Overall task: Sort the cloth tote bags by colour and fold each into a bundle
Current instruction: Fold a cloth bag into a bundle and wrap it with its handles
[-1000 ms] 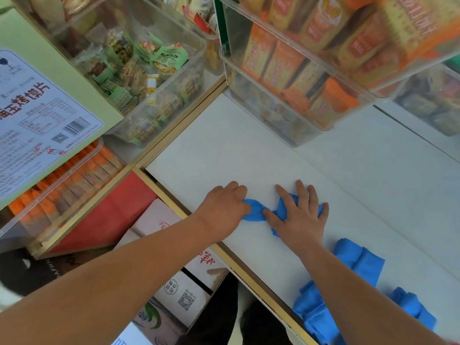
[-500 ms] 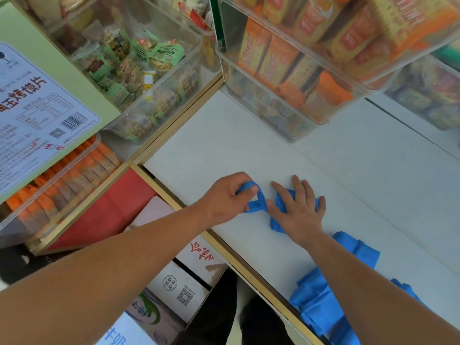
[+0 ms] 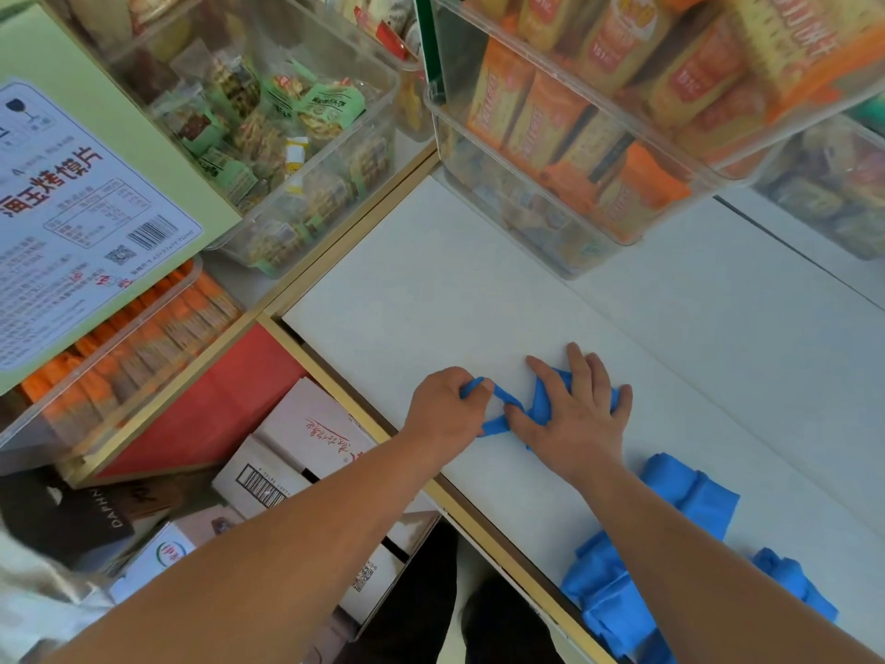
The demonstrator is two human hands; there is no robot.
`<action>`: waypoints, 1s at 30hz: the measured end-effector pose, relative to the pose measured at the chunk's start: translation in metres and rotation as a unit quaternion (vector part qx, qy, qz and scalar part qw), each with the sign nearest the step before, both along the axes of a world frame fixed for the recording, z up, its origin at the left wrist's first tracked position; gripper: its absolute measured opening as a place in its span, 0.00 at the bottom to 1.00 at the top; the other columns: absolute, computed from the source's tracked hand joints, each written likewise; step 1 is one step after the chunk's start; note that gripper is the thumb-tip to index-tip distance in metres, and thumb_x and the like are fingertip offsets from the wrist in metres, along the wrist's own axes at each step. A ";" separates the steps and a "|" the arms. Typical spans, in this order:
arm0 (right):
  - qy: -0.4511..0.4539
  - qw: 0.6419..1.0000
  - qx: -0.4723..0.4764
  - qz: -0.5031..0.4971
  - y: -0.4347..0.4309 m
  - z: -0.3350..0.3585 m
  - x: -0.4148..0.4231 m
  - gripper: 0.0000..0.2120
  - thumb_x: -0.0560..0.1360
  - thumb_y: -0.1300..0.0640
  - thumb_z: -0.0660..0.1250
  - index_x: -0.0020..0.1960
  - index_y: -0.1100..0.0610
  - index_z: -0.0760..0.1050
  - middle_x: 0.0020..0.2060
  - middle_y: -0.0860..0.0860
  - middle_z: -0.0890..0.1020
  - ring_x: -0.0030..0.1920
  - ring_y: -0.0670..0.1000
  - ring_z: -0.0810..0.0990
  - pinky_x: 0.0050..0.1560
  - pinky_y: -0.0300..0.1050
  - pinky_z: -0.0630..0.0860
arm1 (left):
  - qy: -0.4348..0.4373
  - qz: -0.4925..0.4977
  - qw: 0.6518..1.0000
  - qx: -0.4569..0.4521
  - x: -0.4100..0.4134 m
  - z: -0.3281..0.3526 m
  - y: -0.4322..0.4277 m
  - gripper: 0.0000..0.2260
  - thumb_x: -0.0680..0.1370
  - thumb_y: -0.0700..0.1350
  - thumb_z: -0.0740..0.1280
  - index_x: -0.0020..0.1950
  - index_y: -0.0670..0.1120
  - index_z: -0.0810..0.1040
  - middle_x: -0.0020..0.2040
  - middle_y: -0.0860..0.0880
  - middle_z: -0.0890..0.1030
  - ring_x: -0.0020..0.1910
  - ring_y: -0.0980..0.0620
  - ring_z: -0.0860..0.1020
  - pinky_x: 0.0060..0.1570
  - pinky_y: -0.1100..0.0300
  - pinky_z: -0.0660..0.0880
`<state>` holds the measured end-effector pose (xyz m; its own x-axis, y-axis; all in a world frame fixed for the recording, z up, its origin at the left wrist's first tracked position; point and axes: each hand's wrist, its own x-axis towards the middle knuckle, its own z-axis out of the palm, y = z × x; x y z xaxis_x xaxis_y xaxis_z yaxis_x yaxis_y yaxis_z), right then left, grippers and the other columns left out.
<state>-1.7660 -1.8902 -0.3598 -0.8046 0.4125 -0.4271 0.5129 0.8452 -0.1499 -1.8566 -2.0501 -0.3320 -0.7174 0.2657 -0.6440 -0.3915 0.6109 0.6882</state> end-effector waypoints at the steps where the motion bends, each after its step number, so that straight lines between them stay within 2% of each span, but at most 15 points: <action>1: -0.001 1.000 0.000 0.007 0.001 -0.001 0.000 0.35 0.75 0.27 0.53 0.79 0.34 0.50 0.81 0.47 0.41 0.80 0.52 0.37 0.77 0.68 0.40 | -0.004 0.014 1.000 0.009 0.000 -0.001 -0.001 0.16 0.82 0.52 0.67 0.49 0.38 0.78 0.39 0.43 0.79 0.33 0.55 0.84 0.32 0.66 0.77; 4: -0.006 1.000 0.012 0.027 0.003 -0.004 0.002 0.33 0.77 0.32 0.53 0.79 0.35 0.48 0.81 0.48 0.41 0.80 0.53 0.38 0.76 0.69 0.42 | -0.018 0.058 0.996 0.063 0.001 0.000 0.002 0.14 0.80 0.48 0.71 0.48 0.37 0.80 0.42 0.37 0.82 0.30 0.58 0.80 0.33 0.69 0.75; 9: 0.025 0.999 0.019 0.039 0.003 -0.005 0.006 0.31 0.77 0.30 0.40 0.78 0.36 0.56 0.81 0.49 0.50 0.80 0.54 0.46 0.75 0.70 0.48 | -0.030 0.091 0.986 0.135 0.000 0.012 0.015 0.10 0.80 0.47 0.71 0.47 0.40 0.79 0.35 0.44 0.79 0.32 0.52 0.82 0.42 0.58 0.83; 12: 0.018 0.998 -0.052 0.043 0.010 0.005 0.005 0.38 0.73 0.27 0.25 0.79 0.32 0.49 0.81 0.44 0.44 0.80 0.49 0.39 0.76 0.67 0.40 | 0.003 0.053 0.994 0.101 -0.008 0.013 0.014 0.10 0.81 0.51 0.68 0.47 0.45 0.79 0.33 0.48 0.77 0.29 0.50 0.81 0.34 0.60 0.79; 13: 0.022 0.995 -0.090 0.030 0.013 0.007 0.005 0.37 0.73 0.28 0.24 0.79 0.31 0.47 0.81 0.43 0.42 0.80 0.47 0.37 0.77 0.66 0.38 | 0.010 0.041 0.995 0.086 -0.009 0.013 0.013 0.11 0.82 0.52 0.68 0.46 0.46 0.78 0.31 0.49 0.76 0.29 0.49 0.81 0.33 0.61 0.78; 15: 0.063 0.990 -0.123 0.010 0.018 0.014 0.008 0.30 0.78 0.32 0.31 0.79 0.32 0.47 0.82 0.44 0.41 0.80 0.47 0.37 0.78 0.65 0.43 | 0.019 0.026 0.997 0.064 -0.008 0.013 0.013 0.11 0.82 0.53 0.67 0.46 0.46 0.78 0.31 0.50 0.75 0.29 0.47 0.81 0.30 0.62 0.76; 16: 0.097 0.989 -0.107 0.001 0.019 0.016 0.012 0.28 0.81 0.33 0.38 0.80 0.34 0.47 0.82 0.47 0.42 0.81 0.51 0.41 0.78 0.64 0.51 | 0.025 0.022 0.998 0.058 -0.007 0.013 0.014 0.12 0.82 0.53 0.67 0.46 0.46 0.77 0.32 0.48 0.75 0.30 0.46 0.81 0.30 0.61 0.76; 18: 0.132 0.988 -0.059 -0.052 0.020 0.023 0.014 0.34 0.80 0.33 0.54 0.82 0.42 0.49 0.81 0.53 0.51 0.79 0.58 0.53 0.67 0.59 0.72 | 0.034 0.025 0.998 0.054 -0.002 0.011 0.016 0.12 0.82 0.54 0.66 0.45 0.46 0.77 0.34 0.46 0.75 0.34 0.41 0.81 0.32 0.56 0.78; 19: 0.114 0.988 -0.049 -0.098 0.020 0.029 0.013 0.40 0.77 0.31 0.61 0.82 0.45 0.50 0.78 0.54 0.57 0.76 0.58 0.59 0.59 0.56 0.77 | 0.038 0.030 0.997 0.055 0.000 0.010 0.016 0.12 0.82 0.54 0.66 0.45 0.47 0.77 0.34 0.45 0.75 0.36 0.39 0.81 0.34 0.53 0.79; 20: 0.075 0.986 -0.048 -0.144 0.021 0.036 0.009 0.44 0.74 0.30 0.64 0.82 0.48 0.51 0.74 0.54 0.62 0.71 0.57 0.65 0.53 0.55 0.78 | 0.040 0.036 0.997 0.057 0.002 0.011 0.015 0.12 0.82 0.54 0.66 0.44 0.47 0.76 0.35 0.43 0.76 0.38 0.37 0.81 0.36 0.51 0.80; 22: -0.033 0.976 -0.067 -0.204 0.022 0.044 -0.002 0.45 0.72 0.26 0.62 0.78 0.52 0.57 0.65 0.54 0.68 0.64 0.58 0.72 0.50 0.55 0.75 | 0.046 0.051 0.996 0.064 0.005 0.012 0.011 0.12 0.82 0.54 0.66 0.44 0.48 0.76 0.37 0.39 0.77 0.38 0.36 0.80 0.38 0.49 0.81; 24: -0.095 0.963 -0.096 -0.233 0.022 0.048 -0.010 0.40 0.74 0.24 0.56 0.77 0.47 0.58 0.62 0.56 0.69 0.58 0.60 0.75 0.47 0.53 0.72 | 0.049 0.066 0.994 0.074 0.005 0.014 0.006 0.11 0.82 0.52 0.66 0.45 0.46 0.76 0.40 0.36 0.77 0.35 0.41 0.79 0.33 0.58 0.80; 26: -0.104 0.946 -0.151 -0.266 0.019 0.046 -0.013 0.35 0.77 0.27 0.54 0.79 0.41 0.55 0.63 0.59 0.69 0.51 0.60 0.75 0.45 0.51 0.73 | 0.044 0.072 0.993 0.081 0.005 0.015 0.002 0.11 0.83 0.51 0.66 0.46 0.45 0.77 0.41 0.34 0.78 0.33 0.49 0.79 0.31 0.66 0.76; 27: -0.096 0.938 -0.177 -0.280 0.015 0.045 -0.013 0.33 0.78 0.29 0.55 0.79 0.41 0.54 0.64 0.59 0.69 0.49 0.59 0.75 0.44 0.50 0.73 | 0.043 0.069 0.993 0.082 0.005 0.015 0.000 0.10 0.83 0.50 0.66 0.46 0.45 0.77 0.41 0.34 0.78 0.32 0.50 0.79 0.31 0.66 0.76; 30: -0.027 0.914 -0.225 -0.338 0.005 0.040 -0.011 0.31 0.78 0.33 0.62 0.77 0.42 0.60 0.64 0.56 0.68 0.49 0.57 0.75 0.44 0.50 0.74 | 0.036 0.053 0.995 0.077 0.009 0.015 -0.004 0.11 0.82 0.52 0.67 0.46 0.46 0.77 0.40 0.35 0.79 0.30 0.50 0.79 0.32 0.61 0.78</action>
